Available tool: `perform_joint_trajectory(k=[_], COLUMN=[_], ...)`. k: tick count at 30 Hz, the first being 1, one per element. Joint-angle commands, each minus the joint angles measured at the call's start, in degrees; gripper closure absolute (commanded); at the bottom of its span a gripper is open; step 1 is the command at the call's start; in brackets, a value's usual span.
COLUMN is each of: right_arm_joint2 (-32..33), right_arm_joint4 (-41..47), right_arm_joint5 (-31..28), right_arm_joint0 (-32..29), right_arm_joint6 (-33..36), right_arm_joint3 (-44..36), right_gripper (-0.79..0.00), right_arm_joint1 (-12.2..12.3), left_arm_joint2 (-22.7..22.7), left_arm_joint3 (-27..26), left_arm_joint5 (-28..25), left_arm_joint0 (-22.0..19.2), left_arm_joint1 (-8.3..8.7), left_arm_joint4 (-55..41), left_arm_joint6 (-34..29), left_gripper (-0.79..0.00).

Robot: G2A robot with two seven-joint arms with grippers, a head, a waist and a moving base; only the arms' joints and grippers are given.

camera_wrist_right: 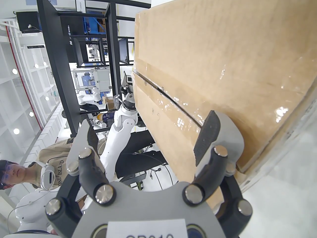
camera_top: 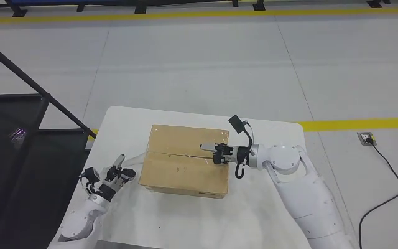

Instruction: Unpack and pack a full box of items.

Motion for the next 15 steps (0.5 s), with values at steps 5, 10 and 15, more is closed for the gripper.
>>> perform_joint_trajectory(k=[5,10,15], right_arm_joint2=[0.0,0.0,0.0], right_arm_joint4=[0.0,0.0,0.0], right_arm_joint5=[0.0,0.0,0.0], right_arm_joint0=[0.0,0.0,0.0], right_arm_joint6=[0.0,0.0,0.0], right_arm_joint3=[0.0,0.0,0.0], right_gripper=[-0.785,-0.785,-0.785], right_arm_joint1=[0.0,0.0,0.0], left_arm_joint2=[2.15,-0.3,-3.2], left_arm_joint3=[5.53,3.39,-3.42], left_arm_joint5=[-3.54,-9.09,-12.56], left_arm_joint0=[-5.13,-4.27,-0.96], left_arm_joint1=[-0.93,-0.68,-0.1], left_arm_joint4=[-0.48,0.9,7.25], left_arm_joint6=[2.23,5.39,10.07], left_gripper=[-0.785,-0.785,-0.785])
